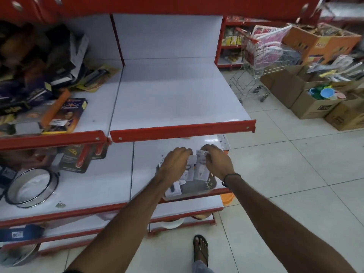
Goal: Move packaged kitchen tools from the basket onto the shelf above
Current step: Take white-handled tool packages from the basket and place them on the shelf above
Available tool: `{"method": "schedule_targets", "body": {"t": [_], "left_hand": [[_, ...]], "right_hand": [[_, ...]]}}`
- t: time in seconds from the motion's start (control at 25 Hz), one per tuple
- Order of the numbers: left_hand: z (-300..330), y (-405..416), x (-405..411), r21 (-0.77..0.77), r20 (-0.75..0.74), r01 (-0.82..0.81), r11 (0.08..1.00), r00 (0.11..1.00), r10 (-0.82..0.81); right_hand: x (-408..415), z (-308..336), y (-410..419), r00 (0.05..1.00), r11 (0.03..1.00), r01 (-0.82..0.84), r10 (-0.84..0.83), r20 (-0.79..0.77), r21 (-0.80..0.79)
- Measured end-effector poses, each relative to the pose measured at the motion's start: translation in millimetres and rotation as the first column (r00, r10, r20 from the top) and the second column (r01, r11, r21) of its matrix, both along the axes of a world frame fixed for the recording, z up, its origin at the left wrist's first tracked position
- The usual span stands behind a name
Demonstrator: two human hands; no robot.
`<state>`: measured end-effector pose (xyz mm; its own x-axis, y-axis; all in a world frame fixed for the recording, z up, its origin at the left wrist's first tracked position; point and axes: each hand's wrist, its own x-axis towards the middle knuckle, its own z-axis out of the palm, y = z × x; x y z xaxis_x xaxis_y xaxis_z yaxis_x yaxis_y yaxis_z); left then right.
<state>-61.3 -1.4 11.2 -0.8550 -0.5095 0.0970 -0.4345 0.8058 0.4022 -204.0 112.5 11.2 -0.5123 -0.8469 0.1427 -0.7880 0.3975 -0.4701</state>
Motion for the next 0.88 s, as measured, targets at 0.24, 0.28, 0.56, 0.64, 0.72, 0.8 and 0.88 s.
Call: {"method": "schedule_targets", "body": {"t": [0.24,0.28,0.56,0.64,0.72,0.8,0.88], "left_hand": [[101.9,-19.2,45.9,-0.106,-0.298,0.025,0.994,0.953,-0.056],[117.7,-28.1,49.0,-0.106,-0.33,0.004,0.994,0.943,-0.038],[214.8,-107.1,48.0,-0.232,-0.363,-0.141,0.962,0.93,0.048],[224.3,-128.3,39.4,-0.22,-0.359,-0.182,0.958,0.929,0.094],[224.4,-149.6,29.3,-0.174,-0.383,-0.234,0.957,0.911,0.153],[215.3,-166.5,20.2,-0.116,-0.377,-0.276,0.954,0.901,0.215],[196.7,-175.6,10.0,-0.059,-0.327,-0.305,0.95,0.905,0.271]], "right_hand": [[17.8,92.6,-8.2,0.989,0.955,-0.096,0.06,-0.133,-0.28],[19.4,108.0,-16.9,0.993,0.944,-0.097,0.072,-0.091,-0.316],[20.9,205.1,-106.2,0.962,0.885,-0.126,0.219,0.162,-0.449],[12.4,217.3,-132.8,0.951,0.885,-0.14,0.245,0.188,-0.444],[3.7,220.1,-158.1,0.942,0.894,-0.134,0.249,0.226,-0.428],[-3.3,212.5,-179.5,0.947,0.917,-0.126,0.224,0.228,-0.377],[-9.7,197.3,-196.2,0.962,0.957,-0.112,0.172,0.213,-0.266]]}}
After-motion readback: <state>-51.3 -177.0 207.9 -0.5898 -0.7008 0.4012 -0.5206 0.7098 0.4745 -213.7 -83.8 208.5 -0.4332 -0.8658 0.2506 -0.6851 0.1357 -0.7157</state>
